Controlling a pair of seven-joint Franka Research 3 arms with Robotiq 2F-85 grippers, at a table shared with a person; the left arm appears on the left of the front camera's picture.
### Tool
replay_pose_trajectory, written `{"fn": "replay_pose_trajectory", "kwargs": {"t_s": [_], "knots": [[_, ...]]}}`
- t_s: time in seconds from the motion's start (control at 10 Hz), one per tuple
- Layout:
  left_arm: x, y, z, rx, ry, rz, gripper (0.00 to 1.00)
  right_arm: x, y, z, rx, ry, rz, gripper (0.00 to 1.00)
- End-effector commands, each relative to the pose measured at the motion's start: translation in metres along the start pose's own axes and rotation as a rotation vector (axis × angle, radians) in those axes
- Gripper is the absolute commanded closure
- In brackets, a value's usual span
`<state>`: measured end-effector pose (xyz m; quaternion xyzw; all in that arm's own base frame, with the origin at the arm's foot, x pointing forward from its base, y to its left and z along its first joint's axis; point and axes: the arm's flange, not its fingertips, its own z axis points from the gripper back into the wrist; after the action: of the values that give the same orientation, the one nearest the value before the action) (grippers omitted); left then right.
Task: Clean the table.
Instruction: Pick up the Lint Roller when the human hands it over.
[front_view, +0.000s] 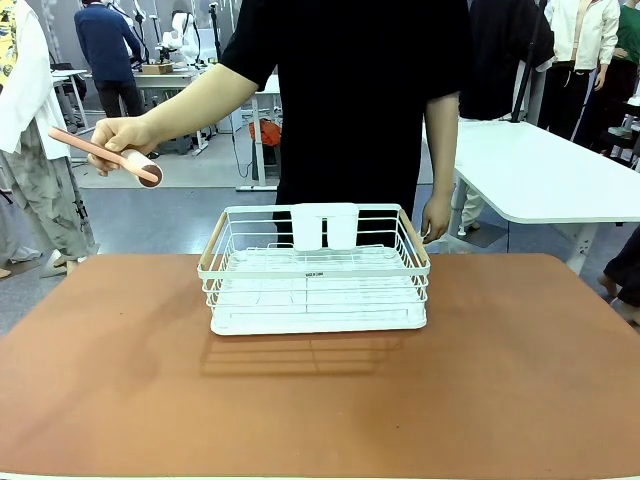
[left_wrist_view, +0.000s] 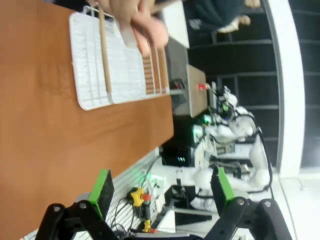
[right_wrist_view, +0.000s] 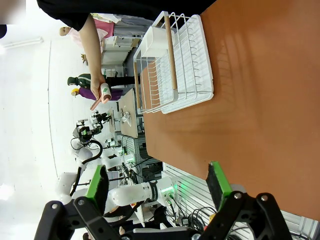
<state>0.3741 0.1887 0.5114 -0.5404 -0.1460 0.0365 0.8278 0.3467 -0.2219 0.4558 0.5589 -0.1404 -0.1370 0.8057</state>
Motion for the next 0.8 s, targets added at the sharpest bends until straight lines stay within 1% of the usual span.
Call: {"fn": "replay_pose_trajectory", "kwargs": {"t_s": [0.0, 0.3, 0.4, 0.5, 0.7], "knots": [[-0.007, -0.023, -0.015, 0.104, -0.114, 0.087, 0.00, -0.001, 0.002, 0.001, 0.006, -0.002, 0.001, 0.00], [-0.003, -0.043, -0.037, 0.206, -0.215, 0.161, 0.00, -0.001, 0.002, 0.001, 0.006, -0.002, 0.001, 0.00], [0.002, -0.049, -0.045, 0.258, -0.246, 0.188, 0.00, -0.001, 0.002, 0.001, 0.006, -0.002, 0.001, 0.00], [0.008, -0.054, -0.052, 0.282, -0.275, 0.244, 0.00, -0.001, 0.002, 0.001, 0.006, -0.002, 0.001, 0.00], [0.012, -0.065, -0.064, 0.299, -0.325, 0.276, 0.00, -0.001, 0.002, 0.001, 0.006, -0.002, 0.001, 0.00]]}}
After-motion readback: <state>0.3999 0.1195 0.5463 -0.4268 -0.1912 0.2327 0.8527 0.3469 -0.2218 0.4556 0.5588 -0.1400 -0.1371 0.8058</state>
